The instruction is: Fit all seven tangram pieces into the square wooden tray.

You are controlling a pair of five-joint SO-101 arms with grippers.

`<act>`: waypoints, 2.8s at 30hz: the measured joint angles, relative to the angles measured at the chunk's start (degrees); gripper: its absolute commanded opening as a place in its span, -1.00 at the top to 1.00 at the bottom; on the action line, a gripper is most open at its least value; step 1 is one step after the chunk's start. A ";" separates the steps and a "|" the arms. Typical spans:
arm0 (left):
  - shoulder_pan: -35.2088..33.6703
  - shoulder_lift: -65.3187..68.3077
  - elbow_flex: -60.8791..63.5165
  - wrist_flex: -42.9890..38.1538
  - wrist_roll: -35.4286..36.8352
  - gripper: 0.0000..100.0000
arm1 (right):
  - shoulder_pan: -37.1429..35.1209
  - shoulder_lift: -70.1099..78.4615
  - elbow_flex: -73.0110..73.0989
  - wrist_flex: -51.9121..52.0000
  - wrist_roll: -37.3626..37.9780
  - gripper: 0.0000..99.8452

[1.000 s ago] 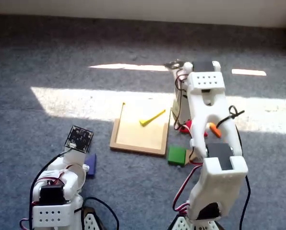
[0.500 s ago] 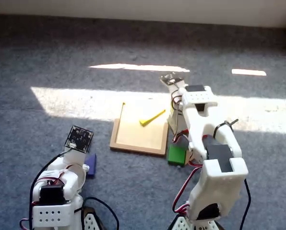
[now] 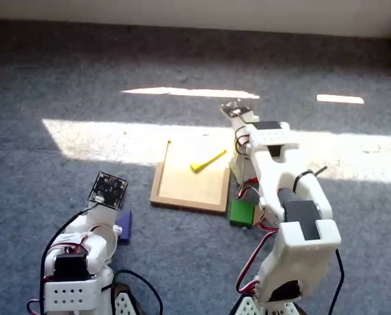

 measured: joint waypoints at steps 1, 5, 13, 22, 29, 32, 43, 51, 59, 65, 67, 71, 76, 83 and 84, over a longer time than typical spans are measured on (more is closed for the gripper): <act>0.00 0.00 0.00 0.00 0.00 0.99 | 0.09 0.00 0.00 0.00 0.00 0.58; 0.00 0.00 0.00 0.00 0.00 0.99 | 0.09 -0.35 -0.09 0.00 0.00 0.58; 0.00 0.00 0.00 0.00 0.00 0.99 | 0.09 -1.85 -1.14 5.80 -0.09 0.58; 0.00 0.00 0.00 0.00 0.00 0.99 | -1.85 -12.40 -1.14 12.66 -0.09 0.58; 0.00 0.00 0.00 0.00 0.00 0.99 | -3.87 -14.77 -1.14 13.10 -2.55 0.42; 0.00 0.00 0.00 0.00 0.00 0.99 | -3.87 -11.34 -1.23 12.04 -4.84 0.29; 0.00 0.00 0.00 0.00 0.00 0.99 | -2.02 1.14 -1.23 6.59 -5.71 0.30; 0.00 0.00 0.00 0.00 0.00 0.99 | -1.58 1.67 -2.29 5.98 -5.63 0.37; 0.00 0.00 0.00 0.00 0.00 0.99 | -1.58 1.67 -2.29 4.13 -6.86 0.37; 0.00 0.00 0.00 0.00 0.00 0.99 | -1.58 1.67 -2.29 4.13 -8.35 0.50; 0.00 0.00 0.00 0.00 0.00 0.99 | -1.41 1.67 -2.29 4.13 -8.70 0.62; 0.00 0.00 0.00 0.00 0.00 0.99 | -0.09 1.67 -3.16 3.60 -8.79 0.72; 0.00 0.00 0.00 0.00 0.00 0.99 | 0.09 1.67 -3.25 3.16 -8.79 0.73; 0.00 0.00 0.00 0.00 0.00 0.99 | 0.26 -0.97 -3.25 3.96 -8.79 0.73; 0.00 0.00 0.00 0.00 0.00 0.99 | -0.09 -2.37 -3.25 4.48 -8.62 0.73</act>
